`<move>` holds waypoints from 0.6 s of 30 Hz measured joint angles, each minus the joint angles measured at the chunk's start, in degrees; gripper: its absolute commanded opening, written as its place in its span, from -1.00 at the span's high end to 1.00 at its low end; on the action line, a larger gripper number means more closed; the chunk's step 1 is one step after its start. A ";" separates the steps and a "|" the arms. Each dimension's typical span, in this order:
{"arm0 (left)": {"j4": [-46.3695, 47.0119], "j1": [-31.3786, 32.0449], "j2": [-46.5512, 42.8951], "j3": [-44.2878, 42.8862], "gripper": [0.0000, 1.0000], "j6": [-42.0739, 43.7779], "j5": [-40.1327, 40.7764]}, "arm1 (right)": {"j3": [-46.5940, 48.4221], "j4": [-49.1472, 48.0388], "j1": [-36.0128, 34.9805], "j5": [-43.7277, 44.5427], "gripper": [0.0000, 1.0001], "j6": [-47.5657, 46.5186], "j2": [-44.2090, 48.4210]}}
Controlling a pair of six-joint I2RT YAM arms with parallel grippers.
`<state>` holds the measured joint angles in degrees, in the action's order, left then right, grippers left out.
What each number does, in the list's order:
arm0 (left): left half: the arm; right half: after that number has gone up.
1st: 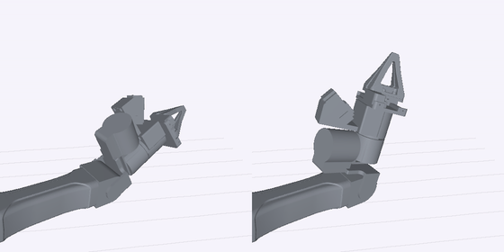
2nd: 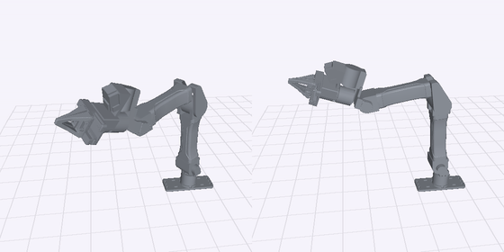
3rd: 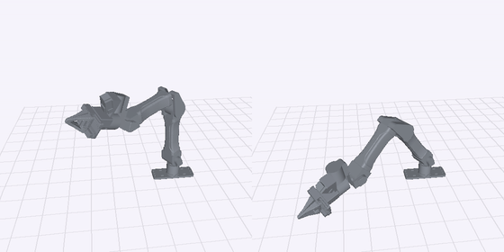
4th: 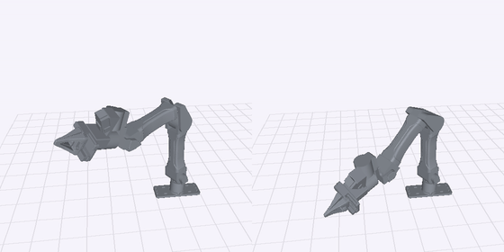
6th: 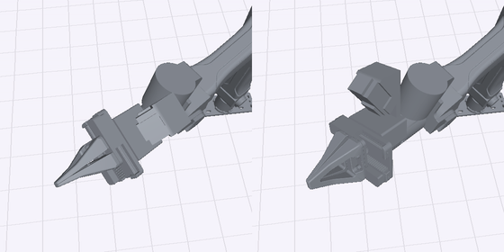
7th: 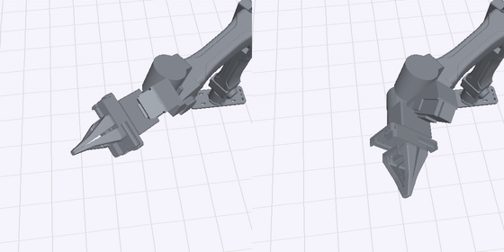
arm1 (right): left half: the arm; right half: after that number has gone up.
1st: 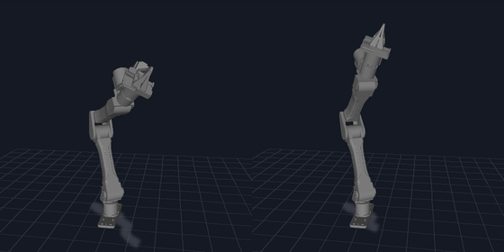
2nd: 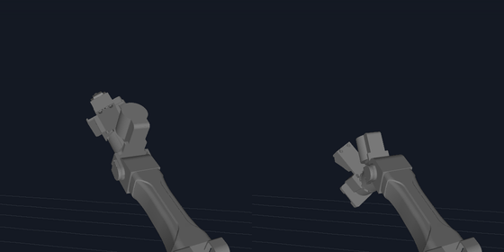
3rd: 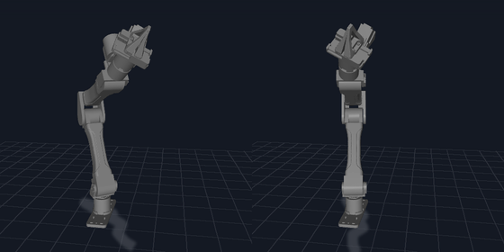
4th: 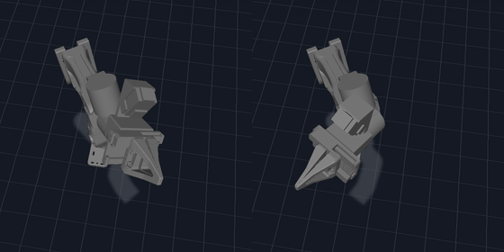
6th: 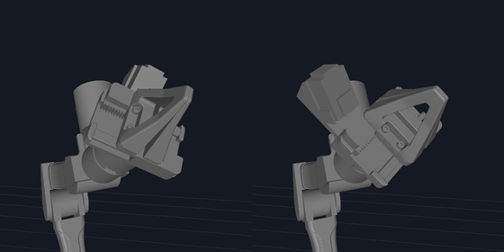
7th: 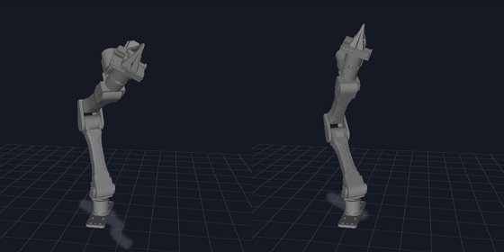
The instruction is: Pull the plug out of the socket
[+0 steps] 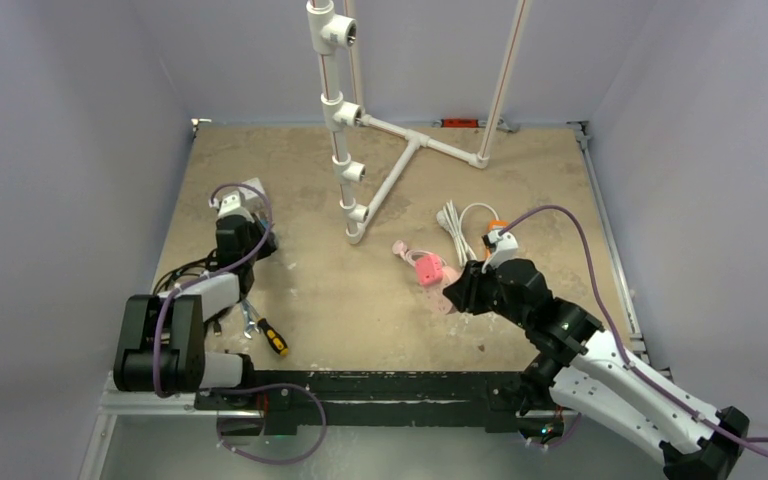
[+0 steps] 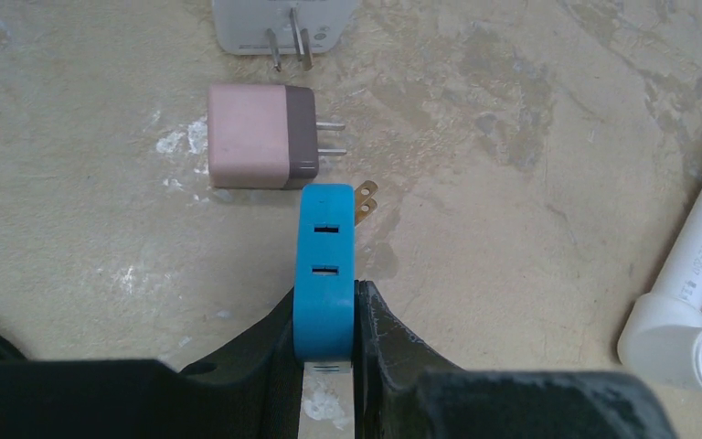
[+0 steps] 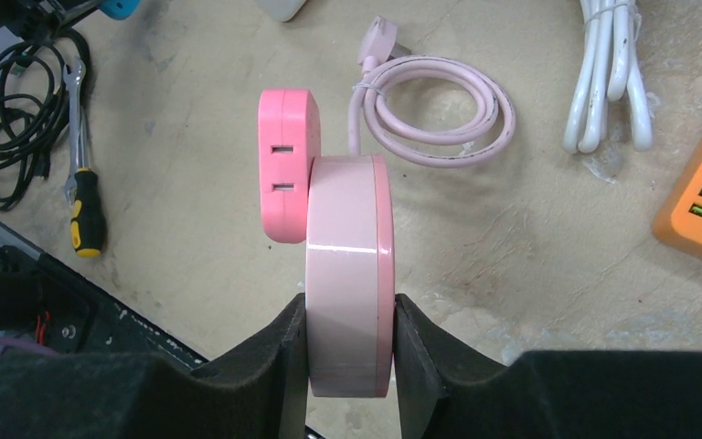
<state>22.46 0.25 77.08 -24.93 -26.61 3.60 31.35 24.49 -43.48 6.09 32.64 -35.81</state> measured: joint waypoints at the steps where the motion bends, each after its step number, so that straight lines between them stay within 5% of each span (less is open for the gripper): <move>1: 0.72 -0.42 0.52 -0.02 0.81 0.00 -0.68 | 0.00 -0.07 0.00 -0.15 1.00 -0.09 -0.11; 7: 2.34 -3.91 5.49 -1.70 0.63 -1.40 -4.28 | 0.00 -0.09 0.00 -0.83 1.00 -0.33 -0.20; 18: 1.97 -4.74 6.38 -2.38 -0.29 -2.82 -5.95 | 0.00 -0.72 0.00 -1.36 1.00 -0.33 -1.36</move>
<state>24.43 -4.49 83.46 -27.31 -29.43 -2.35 31.35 23.77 -43.48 4.73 32.32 -37.17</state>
